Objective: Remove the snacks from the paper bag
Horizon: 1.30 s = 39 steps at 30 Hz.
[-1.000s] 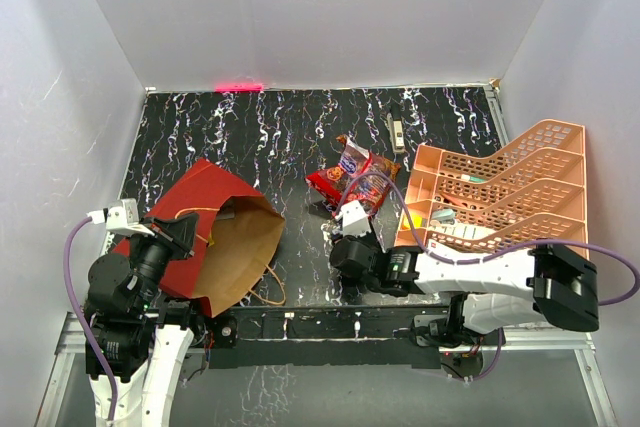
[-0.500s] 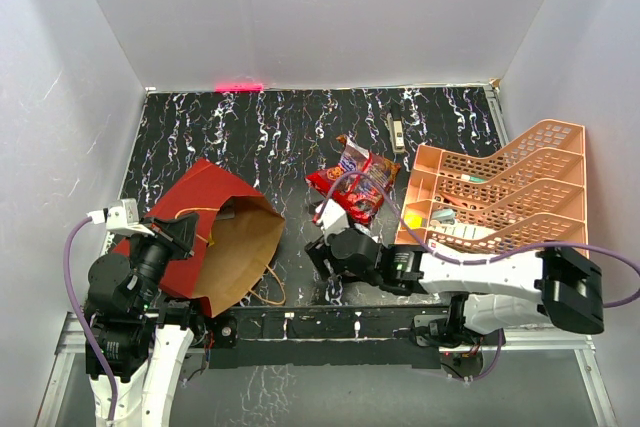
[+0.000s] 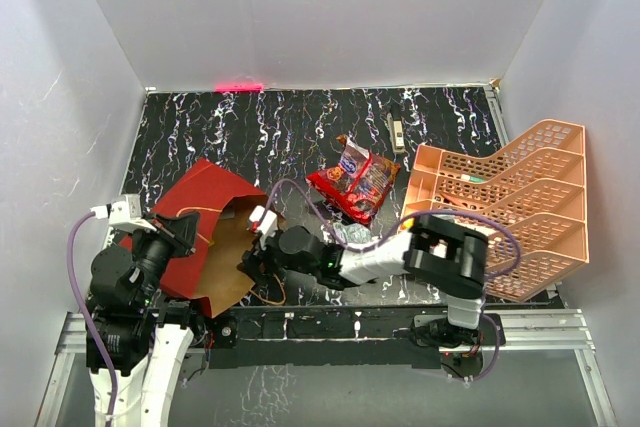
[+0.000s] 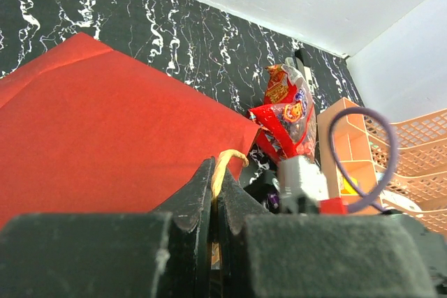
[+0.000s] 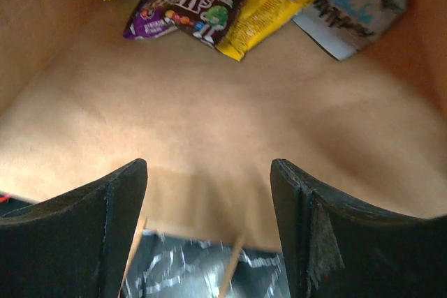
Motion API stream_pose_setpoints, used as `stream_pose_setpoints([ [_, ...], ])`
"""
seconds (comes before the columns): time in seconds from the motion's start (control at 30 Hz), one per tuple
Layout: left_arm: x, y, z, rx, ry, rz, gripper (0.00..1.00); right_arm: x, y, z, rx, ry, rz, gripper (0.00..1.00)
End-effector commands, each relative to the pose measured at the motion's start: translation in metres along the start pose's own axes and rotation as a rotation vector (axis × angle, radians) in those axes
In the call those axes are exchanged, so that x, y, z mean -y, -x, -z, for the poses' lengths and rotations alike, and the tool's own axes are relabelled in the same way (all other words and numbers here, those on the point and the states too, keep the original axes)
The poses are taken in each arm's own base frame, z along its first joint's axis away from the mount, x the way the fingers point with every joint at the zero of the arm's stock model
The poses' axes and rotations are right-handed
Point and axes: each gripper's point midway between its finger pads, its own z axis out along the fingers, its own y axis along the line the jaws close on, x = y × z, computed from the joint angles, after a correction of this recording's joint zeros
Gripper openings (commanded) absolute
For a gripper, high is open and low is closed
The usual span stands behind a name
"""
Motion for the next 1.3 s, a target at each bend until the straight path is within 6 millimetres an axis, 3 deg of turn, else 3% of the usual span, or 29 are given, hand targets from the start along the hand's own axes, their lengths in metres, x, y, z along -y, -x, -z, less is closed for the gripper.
stream_pose_setpoints([
  [0.0, 0.001, 0.008, 0.001, 0.030, 0.005, -0.003, 0.00, -0.024, 0.051, -0.038, 0.203, 0.098, -0.072, 0.74],
  [0.13, -0.001, 0.008, 0.000, 0.029, 0.018, 0.001, 0.00, -0.024, 0.043, -0.062, 0.202, 0.095, -0.058, 0.75],
  [0.4, 0.002, 0.008, 0.003, 0.036, -0.003, -0.008, 0.00, 0.004, 0.030, -0.083, 0.239, -0.055, -0.046, 0.76],
  [0.73, -0.001, 0.011, 0.001, 0.043, 0.017, -0.007, 0.00, 0.023, 0.033, -0.126, 0.311, -0.170, -0.102, 0.77],
  [0.9, -0.002, 0.010, 0.000, 0.034, 0.019, -0.010, 0.00, 0.038, 0.021, -0.161, 0.303, -0.259, -0.055, 0.82],
  [1.03, -0.005, 0.011, 0.000, 0.044, 0.036, 0.000, 0.00, 0.062, 0.000, -0.180, 0.253, -0.399, -0.022, 0.84],
  [1.13, -0.003, 0.010, 0.001, 0.036, 0.030, -0.006, 0.00, 0.069, -0.017, -0.185, 0.222, -0.430, 0.035, 0.80],
  [1.27, -0.006, 0.012, 0.002, 0.054, 0.046, 0.000, 0.00, 0.069, -0.033, -0.183, 0.151, -0.416, 0.075, 0.57],
])
